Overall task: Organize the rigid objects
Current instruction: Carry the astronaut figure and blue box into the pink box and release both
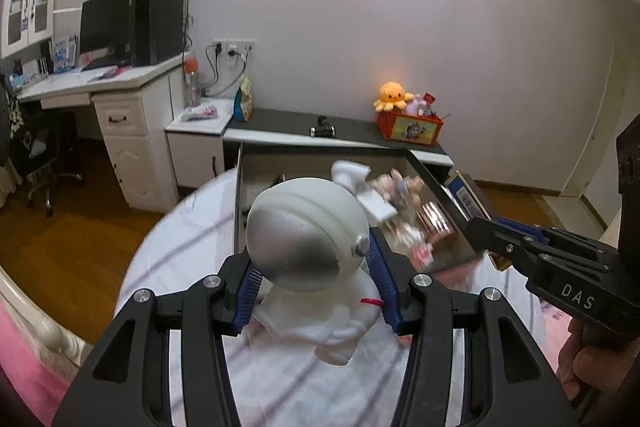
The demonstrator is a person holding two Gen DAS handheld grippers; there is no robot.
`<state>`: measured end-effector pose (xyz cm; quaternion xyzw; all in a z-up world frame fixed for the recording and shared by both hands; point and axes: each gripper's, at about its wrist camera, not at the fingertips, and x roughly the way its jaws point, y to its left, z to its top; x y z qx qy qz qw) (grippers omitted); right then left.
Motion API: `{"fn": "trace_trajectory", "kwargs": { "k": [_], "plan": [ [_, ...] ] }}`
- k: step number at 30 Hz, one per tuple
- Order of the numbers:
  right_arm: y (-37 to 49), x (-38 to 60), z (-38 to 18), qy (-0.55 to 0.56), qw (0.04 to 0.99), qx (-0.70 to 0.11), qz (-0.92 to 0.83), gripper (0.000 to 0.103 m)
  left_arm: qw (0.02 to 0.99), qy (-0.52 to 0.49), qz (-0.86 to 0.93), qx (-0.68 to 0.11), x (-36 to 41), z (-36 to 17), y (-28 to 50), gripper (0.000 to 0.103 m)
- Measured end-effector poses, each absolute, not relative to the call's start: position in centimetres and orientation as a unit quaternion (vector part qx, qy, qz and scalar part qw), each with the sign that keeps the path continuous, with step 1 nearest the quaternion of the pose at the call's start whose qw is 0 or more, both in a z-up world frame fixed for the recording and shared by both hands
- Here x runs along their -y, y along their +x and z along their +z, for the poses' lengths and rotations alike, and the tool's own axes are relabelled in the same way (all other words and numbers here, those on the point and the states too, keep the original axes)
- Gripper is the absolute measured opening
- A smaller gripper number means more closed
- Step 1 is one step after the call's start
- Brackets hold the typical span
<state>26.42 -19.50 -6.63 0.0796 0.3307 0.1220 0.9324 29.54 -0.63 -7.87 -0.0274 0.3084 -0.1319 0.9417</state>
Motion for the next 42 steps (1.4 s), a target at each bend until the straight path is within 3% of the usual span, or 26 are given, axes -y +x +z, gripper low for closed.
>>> {"fn": "trace_trajectory", "kwargs": {
  "k": [13, 26, 27, 30, 32, 42],
  "plan": [
    [36.6, 20.2, -12.3, 0.093, 0.907, -0.396, 0.105, 0.021, 0.920, -0.022, -0.144, -0.363, 3.5, -12.5, 40.2, 0.050],
    [38.1, 20.3, -14.3, 0.079, 0.902, -0.412, 0.099, 0.022, 0.907, -0.007, -0.153, -0.392, 4.9, -15.6, 41.9, 0.053],
    [38.0, 20.3, -14.3, 0.078, 0.903, -0.411, 0.096, 0.023, 0.909, -0.005, -0.154, -0.388, 4.8, -15.3, 41.8, 0.057],
    [37.6, 20.8, -13.8, 0.078, 0.910, -0.401, 0.074, 0.054, 0.920, -0.003, -0.137, -0.366, 4.2, -14.0, 41.0, 0.073],
    [37.2, 21.7, -13.4, 0.090, 0.914, -0.391, 0.060, 0.085, 0.925, -0.015, -0.129, -0.356, 3.3, -13.2, 40.5, 0.100],
    [33.3, 22.3, -10.0, 0.113, 0.927, -0.355, 0.048, 0.086, 0.946, -0.015, -0.098, -0.307, 0.9, -8.2, 34.5, 0.103]
  ]
}}
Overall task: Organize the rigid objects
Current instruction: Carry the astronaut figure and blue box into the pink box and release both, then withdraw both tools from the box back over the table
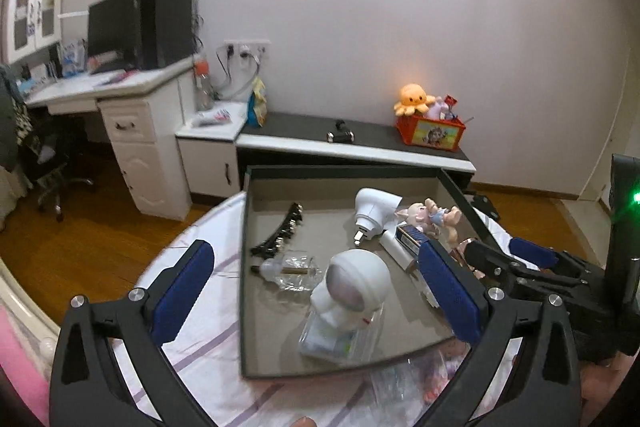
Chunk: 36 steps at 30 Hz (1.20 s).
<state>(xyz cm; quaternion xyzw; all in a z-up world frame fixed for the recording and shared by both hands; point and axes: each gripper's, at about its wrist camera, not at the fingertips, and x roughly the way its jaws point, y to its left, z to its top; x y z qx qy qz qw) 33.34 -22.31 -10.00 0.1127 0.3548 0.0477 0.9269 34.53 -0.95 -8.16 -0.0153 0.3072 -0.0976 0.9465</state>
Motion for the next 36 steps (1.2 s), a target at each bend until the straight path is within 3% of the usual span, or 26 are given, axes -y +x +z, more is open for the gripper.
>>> {"fn": "trace_trajectory", "kwargs": {
  "k": [16, 25, 36],
  "plan": [
    [15.1, 20.6, 0.8, 0.086, 0.971, -0.222, 0.027, 0.086, 0.978, -0.007, -0.042, -0.205, -1.5, 0.6, 17.6, 0.103],
    [8.3, 19.2, 0.9, 0.065, 0.975, -0.206, 0.052, 0.086, 0.980, -0.026, -0.027, -0.193, -2.2, 0.7, 10.9, 0.103],
    [5.9, 18.8, 1.4, 0.053, 0.979, -0.190, 0.046, 0.086, 0.983, -0.024, -0.028, -0.181, -2.2, 0.7, 7.2, 0.103]
  ]
}}
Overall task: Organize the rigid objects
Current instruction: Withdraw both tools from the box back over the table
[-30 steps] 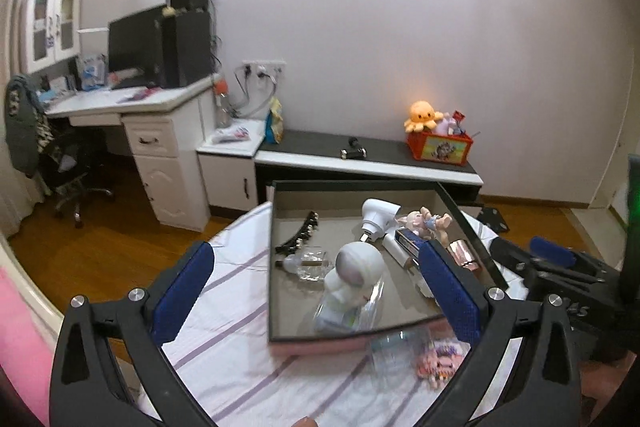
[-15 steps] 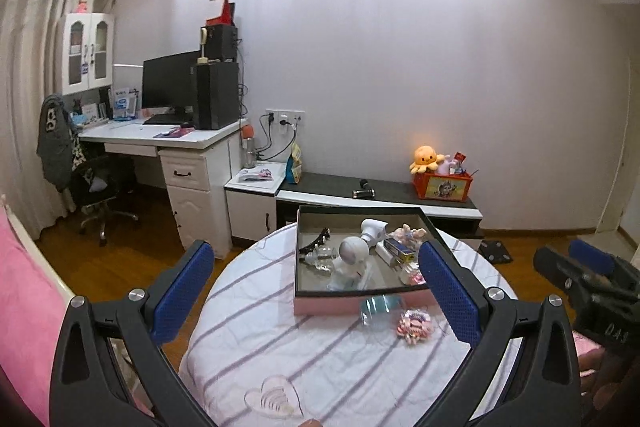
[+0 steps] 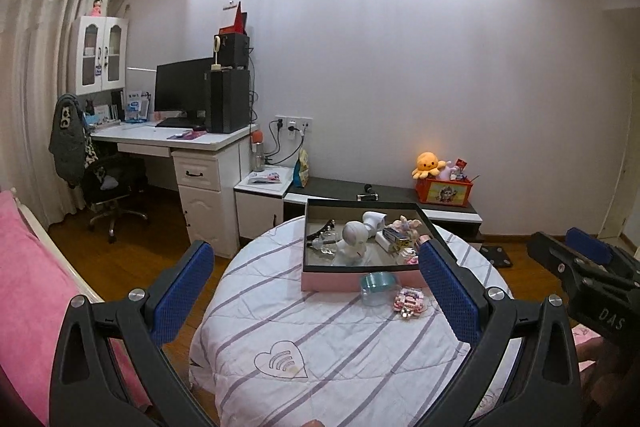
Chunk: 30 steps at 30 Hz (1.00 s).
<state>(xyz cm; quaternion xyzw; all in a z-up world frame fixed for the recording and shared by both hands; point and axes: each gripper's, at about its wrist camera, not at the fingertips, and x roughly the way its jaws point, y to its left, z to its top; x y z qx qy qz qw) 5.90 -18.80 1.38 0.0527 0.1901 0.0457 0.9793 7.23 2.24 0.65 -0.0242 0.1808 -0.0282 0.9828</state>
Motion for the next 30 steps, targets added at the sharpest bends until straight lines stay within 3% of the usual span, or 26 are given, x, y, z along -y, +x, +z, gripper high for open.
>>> {"fn": "trace_trajectory", "kwargs": {
  "k": [30],
  "plan": [
    [8.3, 19.3, -0.3, 0.044, 0.973, -0.225, 0.027, 0.086, 0.978, -0.024, -0.040, -0.203, -1.5, -1.5, 9.4, 0.103]
  ]
}}
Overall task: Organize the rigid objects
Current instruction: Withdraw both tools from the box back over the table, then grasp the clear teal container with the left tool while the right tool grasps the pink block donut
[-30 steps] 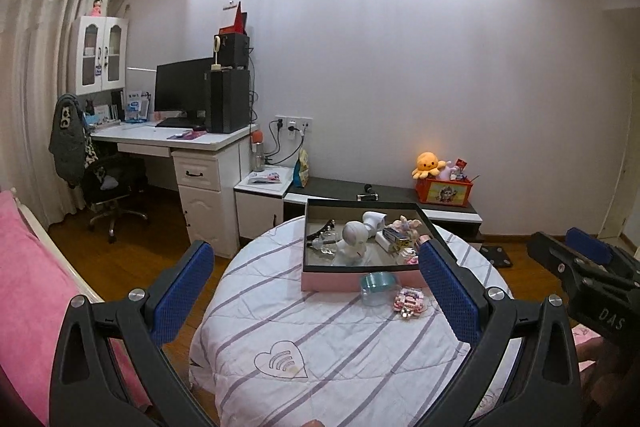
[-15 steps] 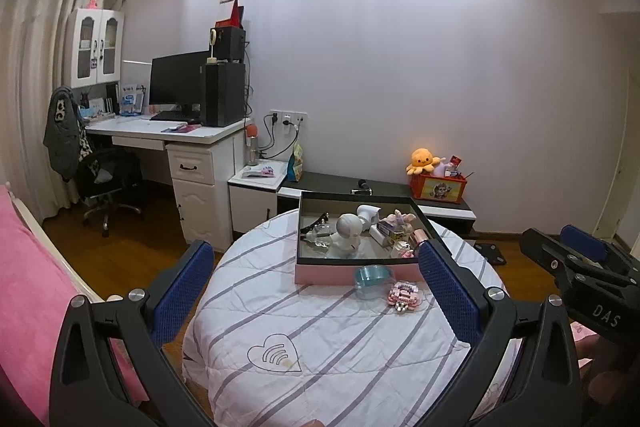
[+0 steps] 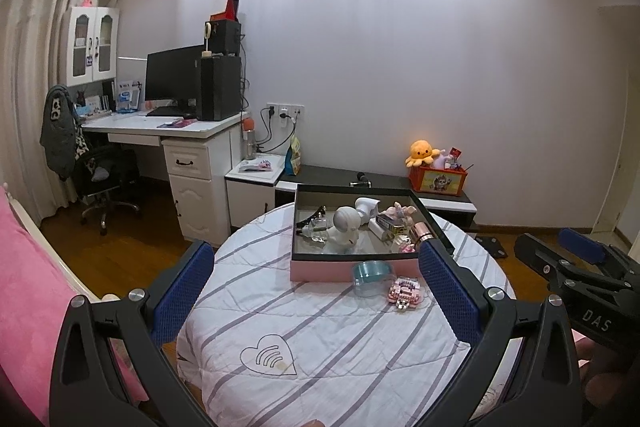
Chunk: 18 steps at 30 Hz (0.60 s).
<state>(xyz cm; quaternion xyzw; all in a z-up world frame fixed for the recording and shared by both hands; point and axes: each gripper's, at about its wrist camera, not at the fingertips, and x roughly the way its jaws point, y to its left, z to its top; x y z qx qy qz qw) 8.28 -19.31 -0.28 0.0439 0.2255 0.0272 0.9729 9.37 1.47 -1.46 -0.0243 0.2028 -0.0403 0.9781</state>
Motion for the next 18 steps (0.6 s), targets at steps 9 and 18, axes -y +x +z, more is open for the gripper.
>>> {"fn": "trace_trajectory", "kwargs": {
  "k": [9, 18],
  "plan": [
    [10.9, 19.8, -2.9, 0.041, 0.962, -0.268, 0.019, 0.086, 0.969, -0.023, -0.047, -0.240, -0.7, -4.0, 12.2, 0.103],
    [14.2, 20.4, -6.5, 0.044, 0.948, -0.316, 0.016, 0.086, 0.959, -0.021, -0.056, -0.277, 0.2, -7.5, 15.8, 0.103]
  ]
}}
